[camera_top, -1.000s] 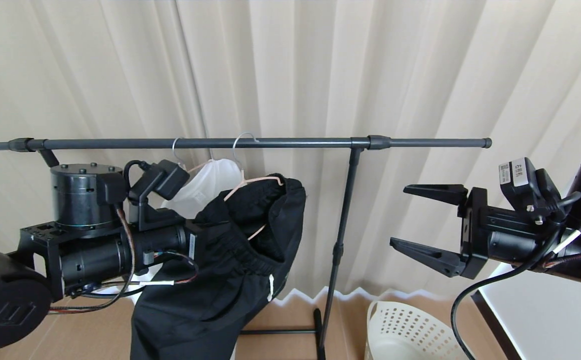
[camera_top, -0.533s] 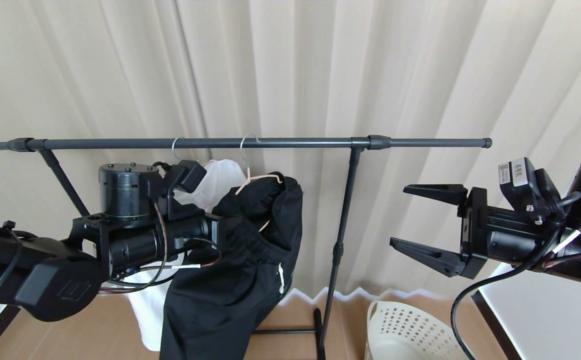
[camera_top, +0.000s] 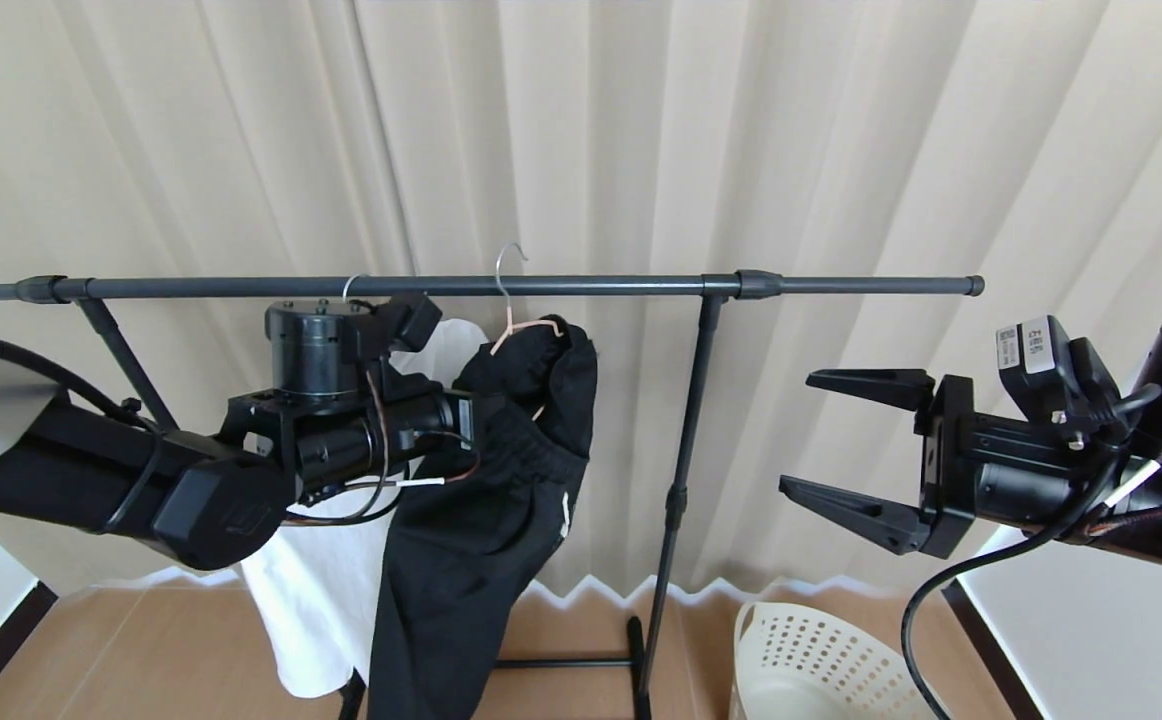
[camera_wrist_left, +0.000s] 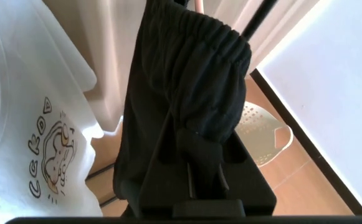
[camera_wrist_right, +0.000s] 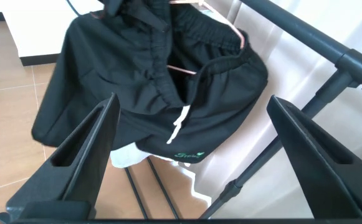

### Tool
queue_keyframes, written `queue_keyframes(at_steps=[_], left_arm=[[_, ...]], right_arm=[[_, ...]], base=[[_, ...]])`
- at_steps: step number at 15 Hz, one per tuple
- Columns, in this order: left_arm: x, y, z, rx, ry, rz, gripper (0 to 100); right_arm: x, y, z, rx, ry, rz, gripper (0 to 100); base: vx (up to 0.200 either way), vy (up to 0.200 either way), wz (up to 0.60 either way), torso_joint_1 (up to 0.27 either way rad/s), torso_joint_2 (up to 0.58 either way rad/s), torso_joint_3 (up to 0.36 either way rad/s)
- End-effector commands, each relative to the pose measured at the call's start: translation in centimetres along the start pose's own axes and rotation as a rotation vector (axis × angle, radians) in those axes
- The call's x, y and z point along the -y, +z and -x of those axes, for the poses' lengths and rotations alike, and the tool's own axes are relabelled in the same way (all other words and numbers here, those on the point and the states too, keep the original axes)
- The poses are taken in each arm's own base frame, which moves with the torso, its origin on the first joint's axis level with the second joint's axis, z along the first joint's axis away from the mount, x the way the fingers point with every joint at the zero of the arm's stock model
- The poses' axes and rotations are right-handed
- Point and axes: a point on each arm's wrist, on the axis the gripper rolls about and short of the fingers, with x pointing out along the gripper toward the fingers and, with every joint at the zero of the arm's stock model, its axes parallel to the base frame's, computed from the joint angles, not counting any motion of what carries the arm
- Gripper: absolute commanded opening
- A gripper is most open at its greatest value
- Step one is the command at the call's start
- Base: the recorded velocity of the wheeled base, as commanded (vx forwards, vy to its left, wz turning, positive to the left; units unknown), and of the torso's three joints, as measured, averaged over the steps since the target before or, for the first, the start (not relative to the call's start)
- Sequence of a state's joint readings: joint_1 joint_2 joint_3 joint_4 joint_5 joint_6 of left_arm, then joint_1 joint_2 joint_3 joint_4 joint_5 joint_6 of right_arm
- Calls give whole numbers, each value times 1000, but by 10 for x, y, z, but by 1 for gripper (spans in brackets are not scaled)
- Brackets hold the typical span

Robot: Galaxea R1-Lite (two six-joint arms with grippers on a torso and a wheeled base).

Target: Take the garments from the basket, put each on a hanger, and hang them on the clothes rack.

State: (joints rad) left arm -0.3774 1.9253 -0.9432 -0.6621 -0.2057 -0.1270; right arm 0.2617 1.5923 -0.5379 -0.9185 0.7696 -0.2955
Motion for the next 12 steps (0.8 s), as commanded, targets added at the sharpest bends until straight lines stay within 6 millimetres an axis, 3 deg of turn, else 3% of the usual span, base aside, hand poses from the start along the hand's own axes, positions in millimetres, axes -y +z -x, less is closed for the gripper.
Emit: queue_keyframes(at_steps=[1,12], left_arm=[[-3,-2,-14,-5,1,14,0],[-12,-12,-31,-32,13,24,0]], right_arm=[[0,-1,0,-2,2,-2,100],[0,-1,0,-2,3,-2,100]], base=[[0,0,0,0,0,0],[0,0,0,0,0,0]])
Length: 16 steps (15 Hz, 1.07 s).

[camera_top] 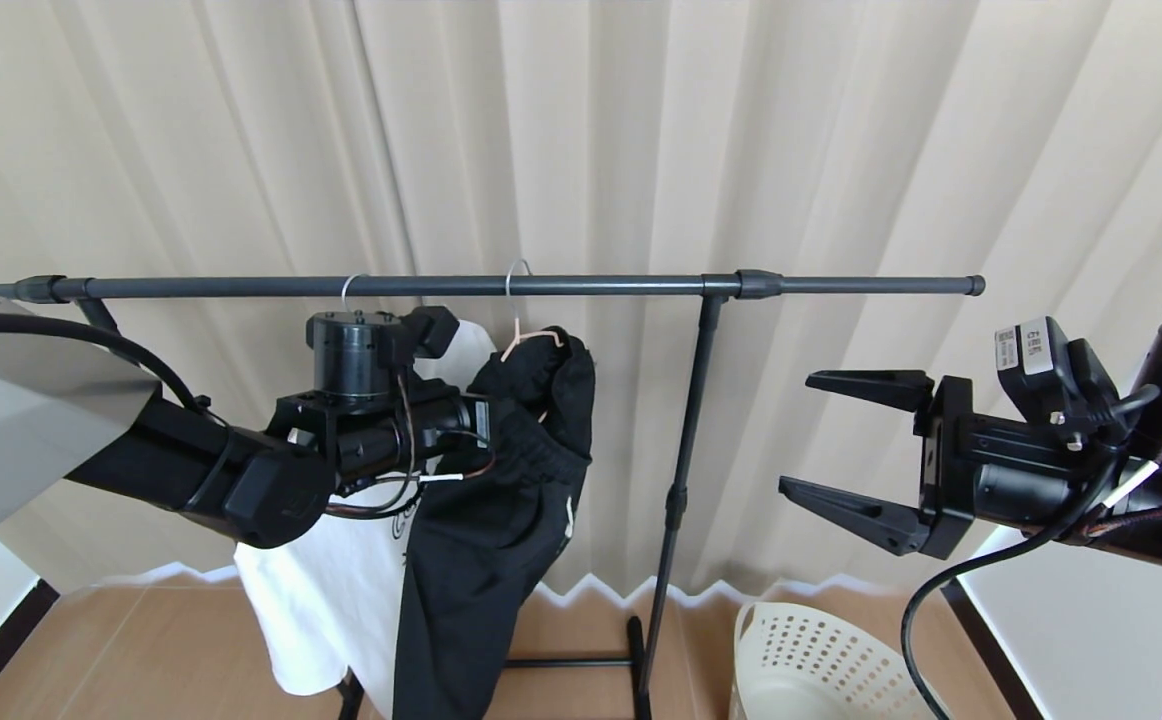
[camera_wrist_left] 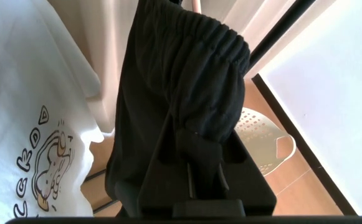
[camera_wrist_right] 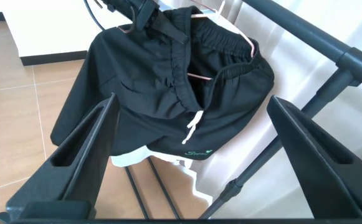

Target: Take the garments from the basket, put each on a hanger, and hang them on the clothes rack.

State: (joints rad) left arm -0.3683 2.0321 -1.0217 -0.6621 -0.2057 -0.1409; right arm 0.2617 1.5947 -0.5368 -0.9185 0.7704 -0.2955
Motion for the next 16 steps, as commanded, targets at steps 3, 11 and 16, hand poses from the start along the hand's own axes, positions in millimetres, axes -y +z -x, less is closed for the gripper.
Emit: queue_keyframes(at_steps=[3,11,16], left_arm=[[-1,-3,-2,-9,2,5,0],[-2,-8,-6,-25,4,12,0],[-3,-10,-7,-29,9,13,0]], right_arm=[[0,0,0,0,0,0,100],[0,0,0,-1,2,-1,100],[0,0,0,-1,2,-1,100]], base=[[0,0,0,0,0,0],[0,0,0,0,0,0],[0,0,0,0,0,0]])
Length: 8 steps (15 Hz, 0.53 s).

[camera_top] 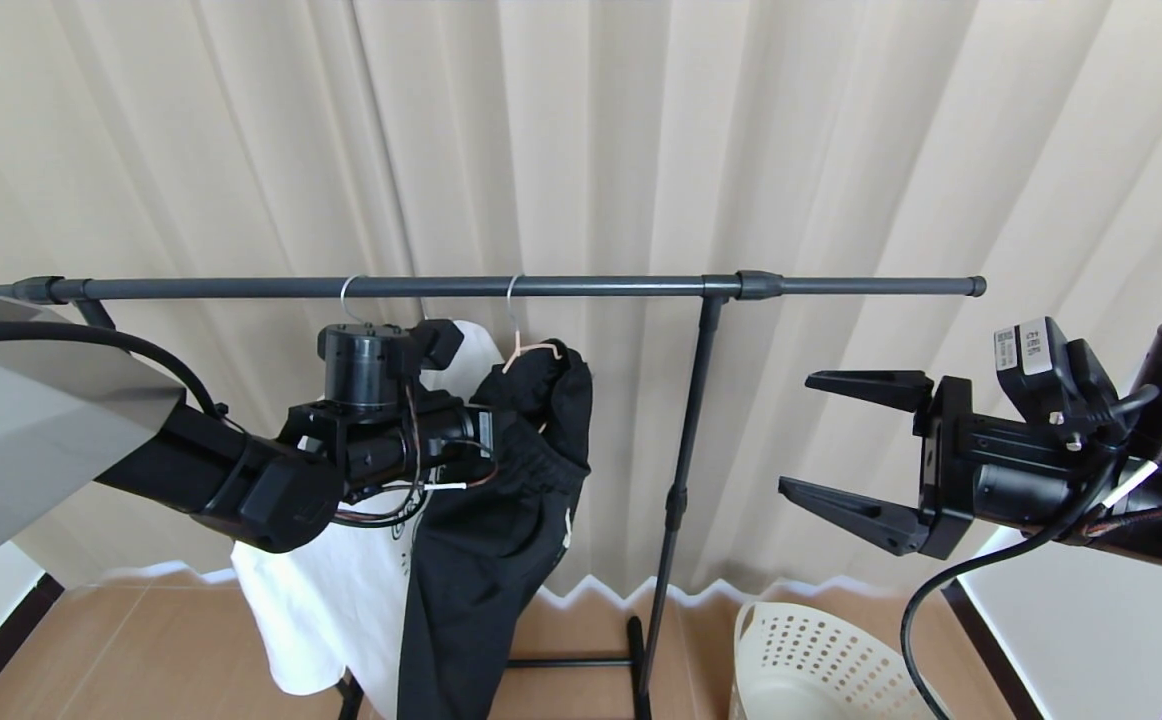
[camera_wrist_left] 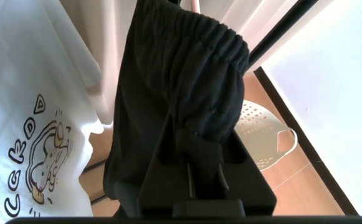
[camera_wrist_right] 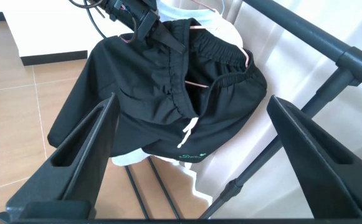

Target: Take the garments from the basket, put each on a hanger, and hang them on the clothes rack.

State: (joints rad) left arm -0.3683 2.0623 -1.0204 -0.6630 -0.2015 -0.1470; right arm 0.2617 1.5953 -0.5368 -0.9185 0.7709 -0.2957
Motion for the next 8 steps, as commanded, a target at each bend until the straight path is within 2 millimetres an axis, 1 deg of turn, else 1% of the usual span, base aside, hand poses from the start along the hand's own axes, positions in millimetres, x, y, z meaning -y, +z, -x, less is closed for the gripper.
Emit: queue_keyframes(at_steps=[1,8], left_arm=[[0,0,0,2,13,0,0],[0,1,0,5,20,0,0]], right_arm=[[0,0,0,0,0,1,100],[0,0,0,0,0,1,100]], base=[[0,0,0,0,0,0],[0,0,0,0,0,0]])
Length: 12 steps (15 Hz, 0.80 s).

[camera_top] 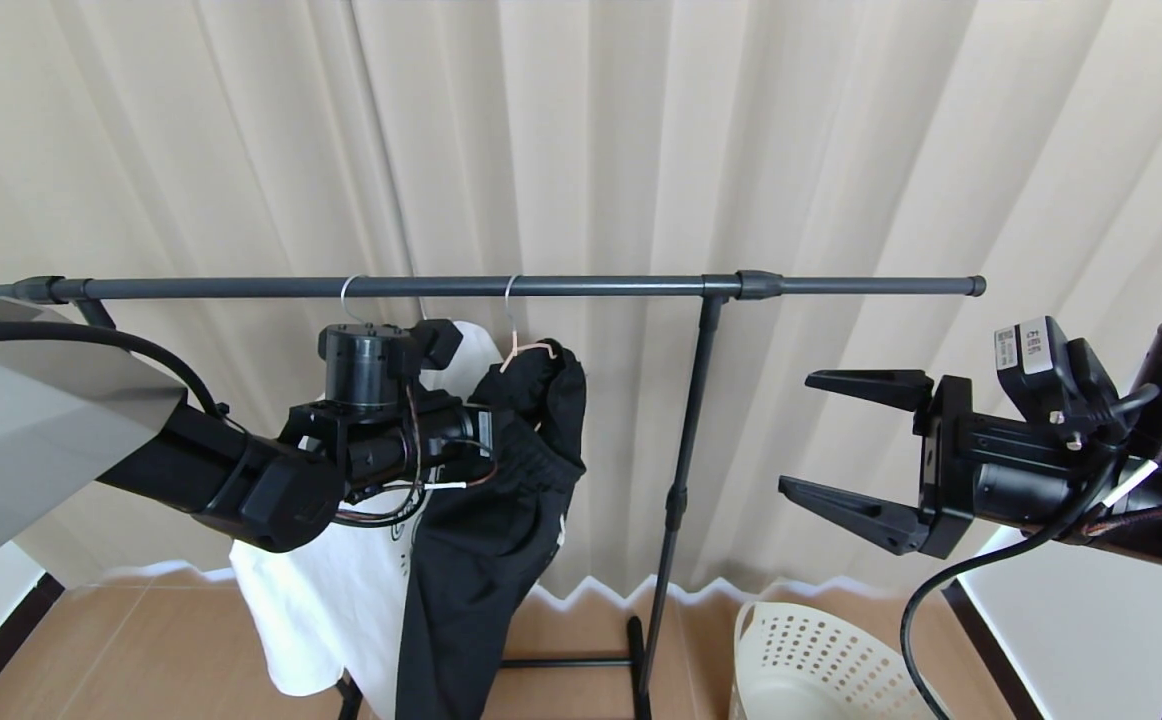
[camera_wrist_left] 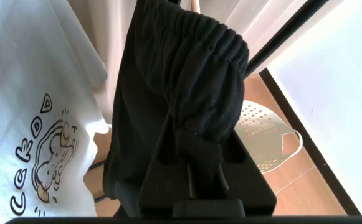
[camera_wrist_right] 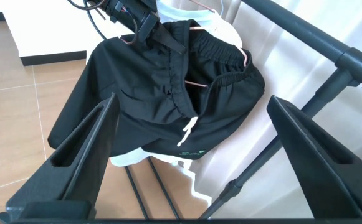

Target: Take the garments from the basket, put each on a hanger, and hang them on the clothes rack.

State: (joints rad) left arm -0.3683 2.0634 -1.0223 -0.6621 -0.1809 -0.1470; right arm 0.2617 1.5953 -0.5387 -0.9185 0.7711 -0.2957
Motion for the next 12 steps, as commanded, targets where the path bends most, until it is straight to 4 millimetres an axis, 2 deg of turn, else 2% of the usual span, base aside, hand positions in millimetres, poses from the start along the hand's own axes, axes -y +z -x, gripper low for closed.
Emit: queue_keyframes(at_steps=[1,2,12], left_arm=[[0,0,0,2,0,0,0],[0,0,0,2,0,0,100],[-2,2,3,6,5,2,100]], right_arm=[[0,0,0,-1,1,-1,100],[0,0,0,-1,1,-1,100],[0,0,0,-1,1,-1,100]], base=[[0,0,0,0,0,0],[0,0,0,0,0,0],[0,0,0,0,0,0]])
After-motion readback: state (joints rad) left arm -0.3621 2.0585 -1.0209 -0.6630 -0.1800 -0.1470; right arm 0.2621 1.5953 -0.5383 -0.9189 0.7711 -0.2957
